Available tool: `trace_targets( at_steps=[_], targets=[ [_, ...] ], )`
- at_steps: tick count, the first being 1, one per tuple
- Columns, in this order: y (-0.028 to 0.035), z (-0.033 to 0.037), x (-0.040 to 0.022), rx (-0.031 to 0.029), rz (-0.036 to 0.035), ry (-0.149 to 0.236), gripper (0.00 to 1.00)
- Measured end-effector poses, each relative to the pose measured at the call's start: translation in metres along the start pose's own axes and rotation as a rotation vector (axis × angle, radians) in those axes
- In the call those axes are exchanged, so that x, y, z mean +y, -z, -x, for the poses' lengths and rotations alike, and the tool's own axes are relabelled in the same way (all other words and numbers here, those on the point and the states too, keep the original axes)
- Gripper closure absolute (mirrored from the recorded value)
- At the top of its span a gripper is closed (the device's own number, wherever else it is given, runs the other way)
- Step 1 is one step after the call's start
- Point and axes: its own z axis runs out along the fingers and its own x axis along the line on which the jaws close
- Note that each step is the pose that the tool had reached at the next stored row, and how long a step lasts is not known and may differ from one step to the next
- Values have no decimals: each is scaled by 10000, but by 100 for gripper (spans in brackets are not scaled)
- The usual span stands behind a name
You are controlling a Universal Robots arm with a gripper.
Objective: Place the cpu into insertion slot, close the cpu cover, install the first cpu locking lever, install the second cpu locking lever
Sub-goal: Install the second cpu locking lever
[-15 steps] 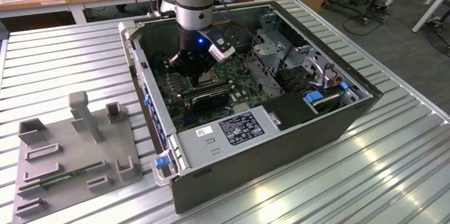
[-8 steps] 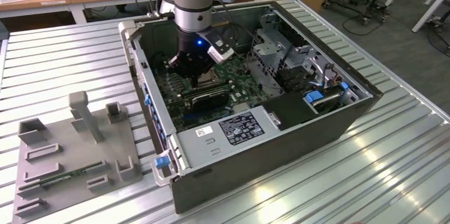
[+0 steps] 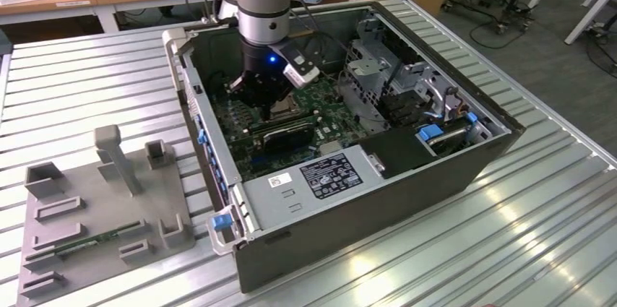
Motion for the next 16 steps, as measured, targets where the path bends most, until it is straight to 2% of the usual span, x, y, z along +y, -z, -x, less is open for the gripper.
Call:
trace_targets(
  at_steps=[6,8,14,16],
  targets=[
    [-12,-32,0,-45,15,-2,89],
    [-30,-41,0,-66,41,-2,89],
    [-53,-49,3,-153,332,-8,89],
    [-52,-50,2,-151,339,-8,89]
  ],
)
